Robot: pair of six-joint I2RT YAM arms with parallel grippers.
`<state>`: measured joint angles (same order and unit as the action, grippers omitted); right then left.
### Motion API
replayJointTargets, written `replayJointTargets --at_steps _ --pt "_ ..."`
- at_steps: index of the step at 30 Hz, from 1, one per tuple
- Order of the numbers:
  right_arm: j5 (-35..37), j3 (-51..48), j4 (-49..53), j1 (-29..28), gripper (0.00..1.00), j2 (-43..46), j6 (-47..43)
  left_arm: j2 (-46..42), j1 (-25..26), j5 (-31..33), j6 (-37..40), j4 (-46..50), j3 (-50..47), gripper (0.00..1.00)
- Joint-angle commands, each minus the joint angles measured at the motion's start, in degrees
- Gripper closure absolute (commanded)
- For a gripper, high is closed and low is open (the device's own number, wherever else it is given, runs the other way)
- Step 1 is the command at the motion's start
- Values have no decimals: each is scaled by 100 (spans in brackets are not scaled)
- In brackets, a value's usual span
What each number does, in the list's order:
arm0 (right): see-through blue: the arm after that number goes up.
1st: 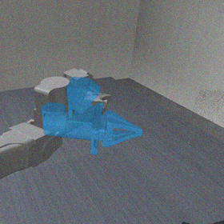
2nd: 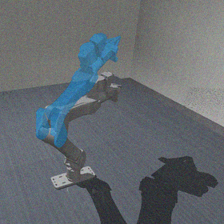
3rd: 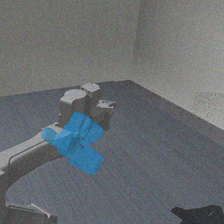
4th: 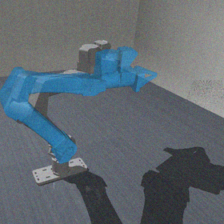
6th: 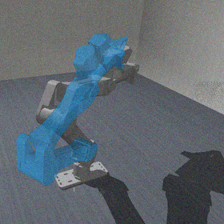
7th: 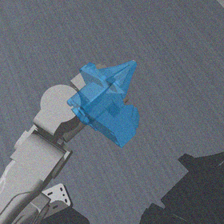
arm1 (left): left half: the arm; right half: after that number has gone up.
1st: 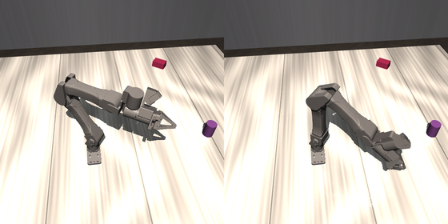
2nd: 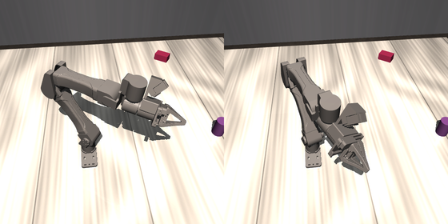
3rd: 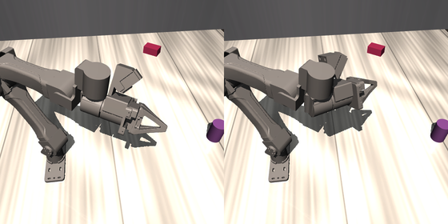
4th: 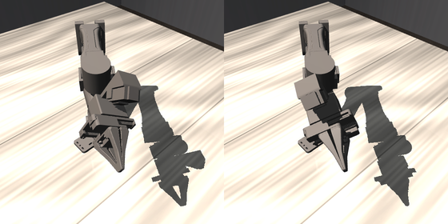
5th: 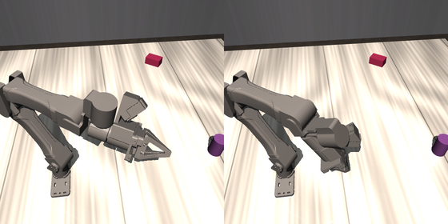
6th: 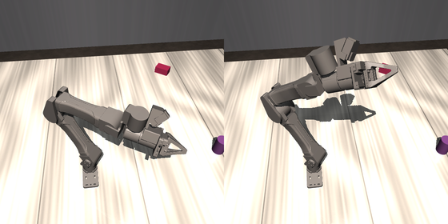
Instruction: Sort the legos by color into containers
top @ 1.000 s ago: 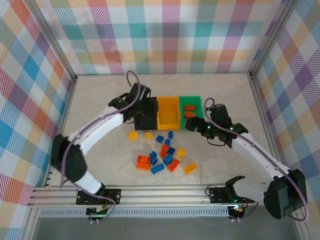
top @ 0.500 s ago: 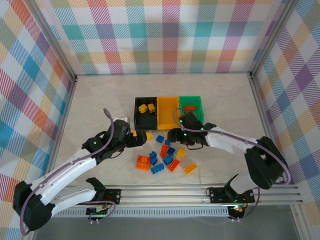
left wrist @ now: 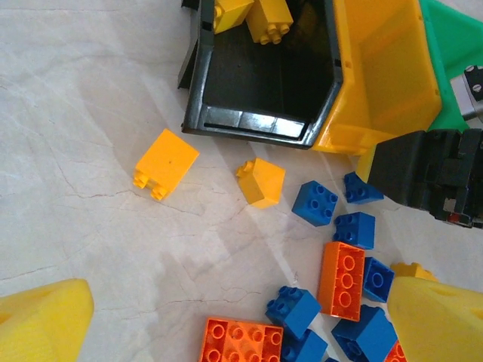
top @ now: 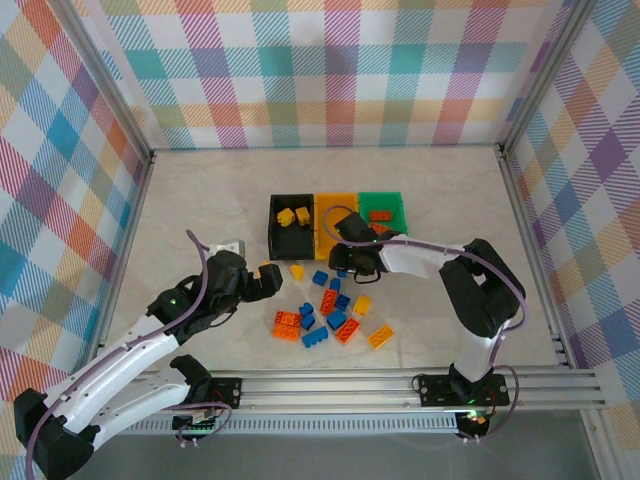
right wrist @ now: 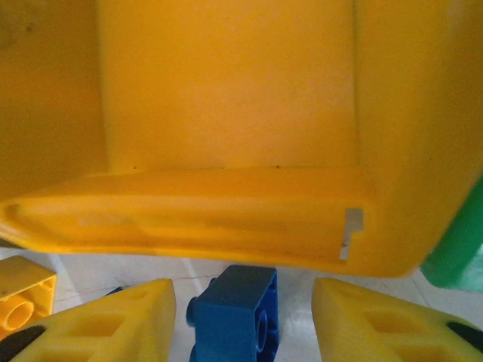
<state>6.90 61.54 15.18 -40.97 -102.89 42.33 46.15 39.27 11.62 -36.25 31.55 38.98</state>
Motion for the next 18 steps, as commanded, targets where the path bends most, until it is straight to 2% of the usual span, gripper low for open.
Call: replayJointTargets --at_steps 1,8,14,18 --pt "59 83 229 -51 53 -83 92 -45 19 77 -41 115 -118 0" --pt "120 -451 110 -84 72 464 223 -48 19 83 -41 110 -155 0" --pt "225 -812 254 -82 76 1611 92 -29 20 148 10 0 -146 0" --pt "220 -332 505 -72 76 1842 -321 10 19 113 30 -184 -163 0"
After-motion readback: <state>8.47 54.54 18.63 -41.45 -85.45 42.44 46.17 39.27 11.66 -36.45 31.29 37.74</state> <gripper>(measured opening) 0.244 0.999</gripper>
